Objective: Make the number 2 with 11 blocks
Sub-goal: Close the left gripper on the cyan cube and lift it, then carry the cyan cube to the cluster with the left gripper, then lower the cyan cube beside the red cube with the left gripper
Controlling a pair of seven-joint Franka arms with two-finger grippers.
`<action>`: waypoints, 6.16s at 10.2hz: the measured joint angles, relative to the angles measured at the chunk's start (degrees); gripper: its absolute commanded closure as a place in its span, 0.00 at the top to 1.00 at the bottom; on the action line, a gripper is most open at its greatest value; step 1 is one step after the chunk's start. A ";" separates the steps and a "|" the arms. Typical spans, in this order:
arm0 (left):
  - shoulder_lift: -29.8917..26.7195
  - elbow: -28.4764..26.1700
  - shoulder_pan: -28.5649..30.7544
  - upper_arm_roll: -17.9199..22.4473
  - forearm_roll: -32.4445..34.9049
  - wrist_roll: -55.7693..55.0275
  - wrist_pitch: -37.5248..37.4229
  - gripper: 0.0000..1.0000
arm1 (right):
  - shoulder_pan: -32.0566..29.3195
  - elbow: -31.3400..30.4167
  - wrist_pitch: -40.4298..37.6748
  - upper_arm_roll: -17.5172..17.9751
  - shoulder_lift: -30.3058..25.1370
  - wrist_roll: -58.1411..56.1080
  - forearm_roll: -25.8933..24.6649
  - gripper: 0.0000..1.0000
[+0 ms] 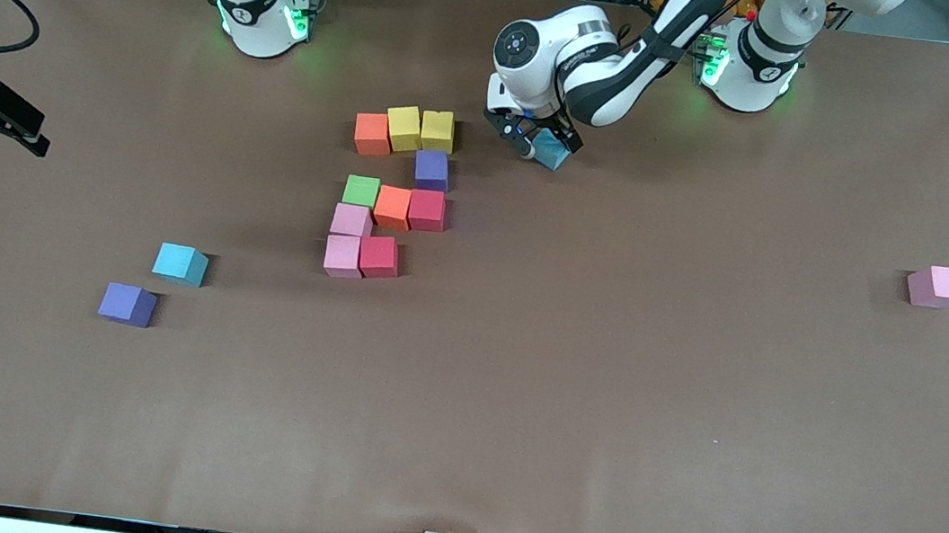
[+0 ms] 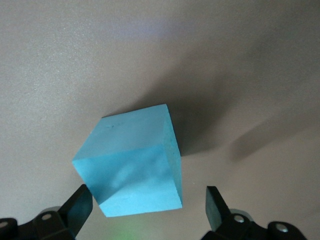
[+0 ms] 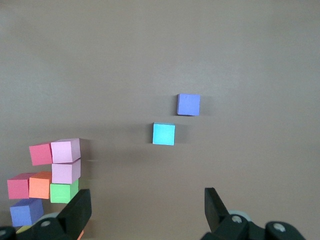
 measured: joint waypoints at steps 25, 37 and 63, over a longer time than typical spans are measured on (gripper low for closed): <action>0.20 10.86 1.24 2.09 0.50 0.68 -6.59 0.23 | -1.15 0.36 2.38 -0.89 -0.31 0.03 -0.11 1.00; -0.16 28.80 7.44 1.84 3.09 53.74 -7.63 0.01 | -3.79 -0.07 4.68 -0.99 0.31 0.10 -0.11 1.00; 27.08 50.47 -10.09 17.75 5.59 55.23 5.22 0.00 | -6.93 -0.14 5.84 -1.15 0.70 0.09 -0.05 1.00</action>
